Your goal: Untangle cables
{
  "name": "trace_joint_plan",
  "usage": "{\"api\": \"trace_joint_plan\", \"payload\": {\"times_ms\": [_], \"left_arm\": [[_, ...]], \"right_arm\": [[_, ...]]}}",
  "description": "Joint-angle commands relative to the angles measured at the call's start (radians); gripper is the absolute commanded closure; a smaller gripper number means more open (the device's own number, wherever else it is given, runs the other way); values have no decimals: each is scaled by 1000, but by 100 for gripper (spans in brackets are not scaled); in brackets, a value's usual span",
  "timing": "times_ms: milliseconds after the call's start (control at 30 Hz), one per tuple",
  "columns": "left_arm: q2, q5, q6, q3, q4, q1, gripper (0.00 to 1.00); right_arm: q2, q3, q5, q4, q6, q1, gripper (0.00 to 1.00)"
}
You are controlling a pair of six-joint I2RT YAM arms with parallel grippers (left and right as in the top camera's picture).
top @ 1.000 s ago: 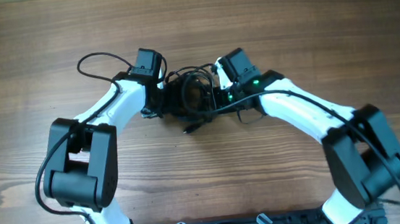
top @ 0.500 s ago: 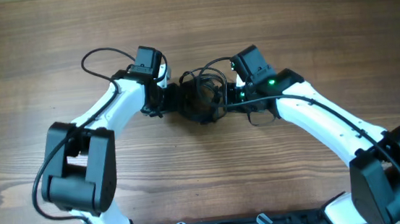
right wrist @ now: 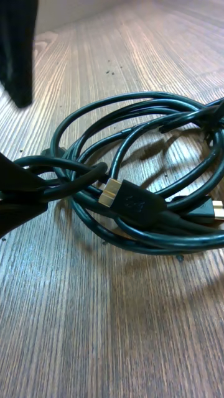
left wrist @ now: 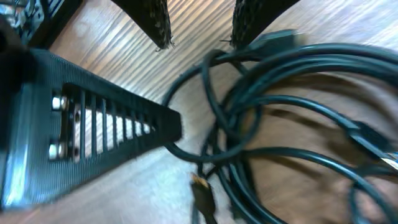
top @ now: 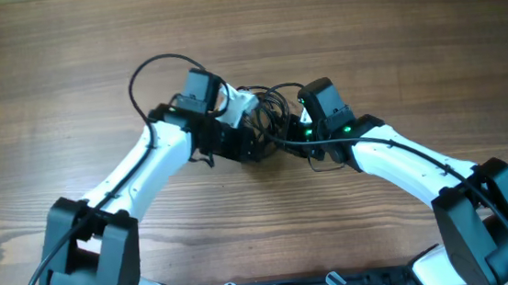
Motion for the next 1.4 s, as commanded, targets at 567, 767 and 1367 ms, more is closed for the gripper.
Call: {"api": "trace_joint_plan", "payload": {"times_ms": [567,767,1367], "left_arm": [[72,-206,-247,-97,228,-117,66],[72,-229,-248,-97,228,-117,68],[107,-204,-270,-96,251,-117,96]], "right_arm": [[-5,-10,-1,6,10,-7,96],[-5,-10,0,6,6,-7,96],[-5,-11,-17,-26,5,-7,68]]}}
